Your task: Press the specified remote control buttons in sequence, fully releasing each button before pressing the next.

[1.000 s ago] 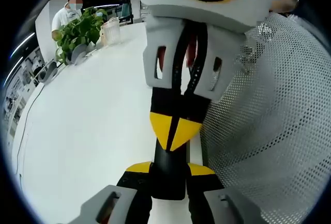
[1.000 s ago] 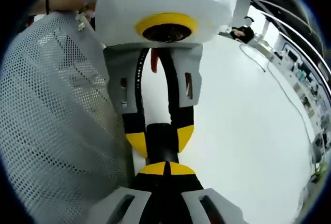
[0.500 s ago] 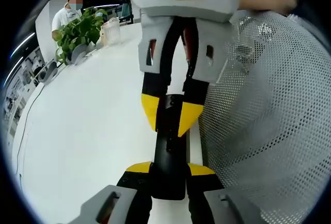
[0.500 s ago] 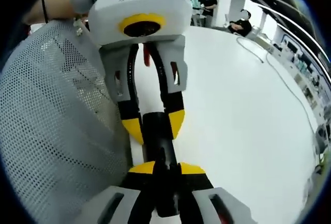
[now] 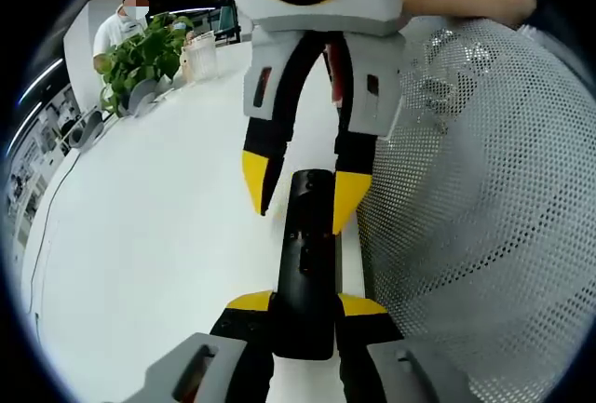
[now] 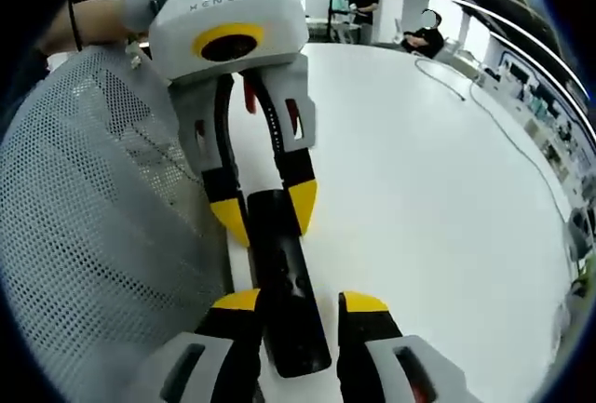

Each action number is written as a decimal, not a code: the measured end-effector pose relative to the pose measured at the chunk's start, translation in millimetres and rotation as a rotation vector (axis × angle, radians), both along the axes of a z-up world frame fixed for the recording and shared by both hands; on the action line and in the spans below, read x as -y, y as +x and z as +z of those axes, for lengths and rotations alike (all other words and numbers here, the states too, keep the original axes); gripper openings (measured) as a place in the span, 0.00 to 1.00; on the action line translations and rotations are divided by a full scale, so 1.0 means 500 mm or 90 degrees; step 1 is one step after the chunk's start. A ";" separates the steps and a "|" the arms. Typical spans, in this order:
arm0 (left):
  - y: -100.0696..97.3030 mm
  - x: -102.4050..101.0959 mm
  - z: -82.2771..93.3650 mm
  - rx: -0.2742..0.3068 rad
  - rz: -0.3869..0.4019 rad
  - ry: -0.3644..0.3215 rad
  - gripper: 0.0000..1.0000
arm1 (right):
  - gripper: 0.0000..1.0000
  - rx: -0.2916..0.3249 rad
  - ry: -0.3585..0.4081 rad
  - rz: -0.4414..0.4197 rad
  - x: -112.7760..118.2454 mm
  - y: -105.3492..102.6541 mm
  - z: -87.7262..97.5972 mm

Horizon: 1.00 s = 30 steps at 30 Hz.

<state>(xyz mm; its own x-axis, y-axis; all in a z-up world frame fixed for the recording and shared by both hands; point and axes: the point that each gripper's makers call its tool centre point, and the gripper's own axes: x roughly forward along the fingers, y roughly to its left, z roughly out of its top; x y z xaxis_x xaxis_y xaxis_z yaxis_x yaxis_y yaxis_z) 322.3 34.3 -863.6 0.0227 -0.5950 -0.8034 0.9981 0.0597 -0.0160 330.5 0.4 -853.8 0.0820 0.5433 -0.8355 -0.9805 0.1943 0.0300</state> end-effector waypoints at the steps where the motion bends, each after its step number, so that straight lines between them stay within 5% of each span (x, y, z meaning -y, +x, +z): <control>1: 0.000 0.000 0.000 0.000 0.000 0.000 0.25 | 0.30 -0.001 0.000 -0.002 0.002 0.000 -0.001; 7: 0.000 0.000 0.000 0.000 0.001 0.001 0.25 | 0.32 -0.006 -0.001 -0.003 0.008 -0.002 -0.002; 10: 0.000 -0.001 0.000 0.000 0.001 0.001 0.25 | 0.31 0.005 -0.092 0.037 0.050 -0.011 -0.034; 11: 0.000 -0.001 0.000 0.000 0.001 0.001 0.25 | 0.31 0.028 -0.040 0.023 0.023 -0.005 -0.024; 13: -0.001 -0.001 0.001 0.000 0.001 0.001 0.25 | 0.26 -0.004 -0.055 0.020 0.025 -0.013 -0.015; 30: -0.002 0.000 0.001 0.000 0.000 0.001 0.25 | 0.22 0.021 -0.045 0.060 -0.005 -0.021 -0.023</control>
<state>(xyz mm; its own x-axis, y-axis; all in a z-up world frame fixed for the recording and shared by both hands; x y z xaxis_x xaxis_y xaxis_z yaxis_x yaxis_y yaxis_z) 321.1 34.2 -863.2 0.0235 -0.5937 -0.8043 0.9981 0.0601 -0.0152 320.2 2.7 -865.2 0.0610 0.4901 -0.8695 -0.9948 0.1014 -0.0127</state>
